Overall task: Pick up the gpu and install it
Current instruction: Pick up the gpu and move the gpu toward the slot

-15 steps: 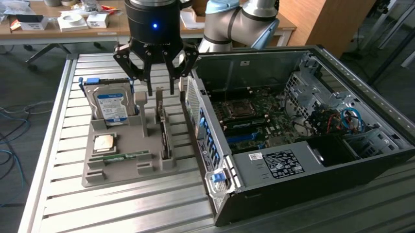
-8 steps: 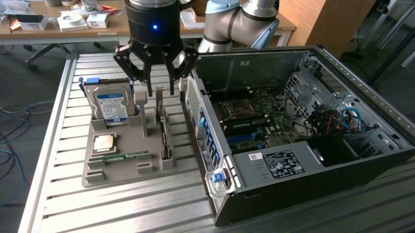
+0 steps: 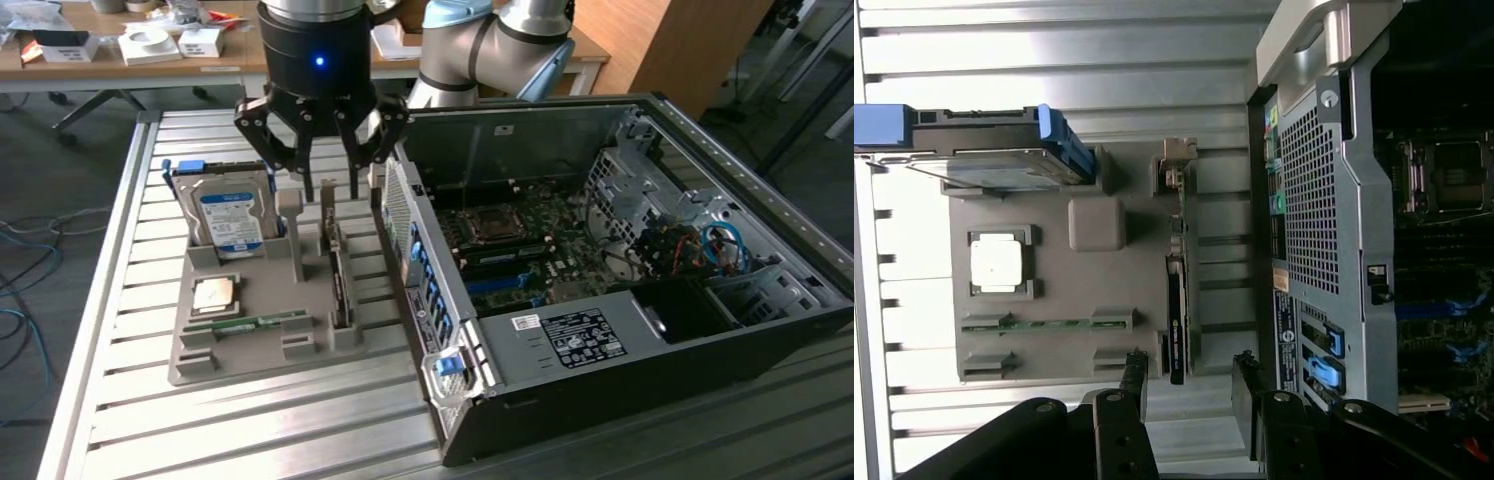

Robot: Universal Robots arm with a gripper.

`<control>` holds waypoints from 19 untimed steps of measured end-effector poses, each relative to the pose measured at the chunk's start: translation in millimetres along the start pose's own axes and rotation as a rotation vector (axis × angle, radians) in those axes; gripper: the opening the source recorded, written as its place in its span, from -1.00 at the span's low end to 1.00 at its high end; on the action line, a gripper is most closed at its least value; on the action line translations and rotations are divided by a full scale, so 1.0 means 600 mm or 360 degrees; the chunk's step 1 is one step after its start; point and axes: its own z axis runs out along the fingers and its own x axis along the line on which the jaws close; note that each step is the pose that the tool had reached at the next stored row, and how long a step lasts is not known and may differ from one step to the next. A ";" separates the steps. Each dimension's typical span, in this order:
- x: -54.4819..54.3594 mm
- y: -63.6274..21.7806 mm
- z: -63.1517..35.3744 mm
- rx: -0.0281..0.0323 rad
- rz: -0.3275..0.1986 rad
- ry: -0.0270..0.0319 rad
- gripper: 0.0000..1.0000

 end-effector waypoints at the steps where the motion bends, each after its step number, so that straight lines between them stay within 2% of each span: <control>1: 0.000 0.000 0.001 -0.00001 0.0000 -0.00001 -0.06; 19: 0.000 -0.001 0.014 -0.00001 0.0000 -0.00001 -0.06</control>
